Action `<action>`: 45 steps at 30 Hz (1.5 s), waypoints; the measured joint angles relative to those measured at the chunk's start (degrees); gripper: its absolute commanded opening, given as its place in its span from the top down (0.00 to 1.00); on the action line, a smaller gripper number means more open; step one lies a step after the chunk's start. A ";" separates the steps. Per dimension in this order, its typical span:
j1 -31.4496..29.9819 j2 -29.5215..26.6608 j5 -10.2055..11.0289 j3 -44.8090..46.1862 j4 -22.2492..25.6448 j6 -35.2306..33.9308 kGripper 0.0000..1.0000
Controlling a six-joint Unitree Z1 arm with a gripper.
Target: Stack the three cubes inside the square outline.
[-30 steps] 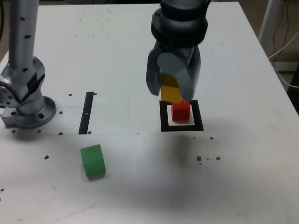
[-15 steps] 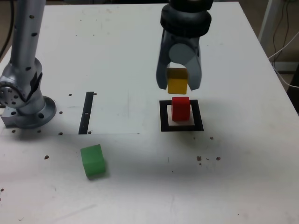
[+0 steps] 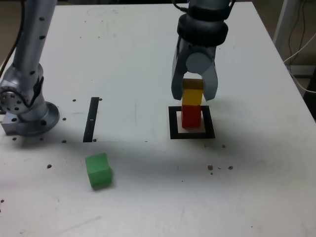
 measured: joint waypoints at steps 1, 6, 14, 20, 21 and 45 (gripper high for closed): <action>0.06 0.09 -0.19 0.20 -0.29 0.10 0.76; 0.29 0.79 -0.99 1.03 -1.49 0.59 0.76; 0.53 1.21 -1.52 2.25 -2.56 0.97 0.54; 0.68 1.25 -1.90 3.30 -3.38 1.68 0.01; 0.77 1.25 -2.01 3.76 -3.60 1.75 0.00; 0.93 -6.43 1.41 9.40 -3.82 1.84 0.00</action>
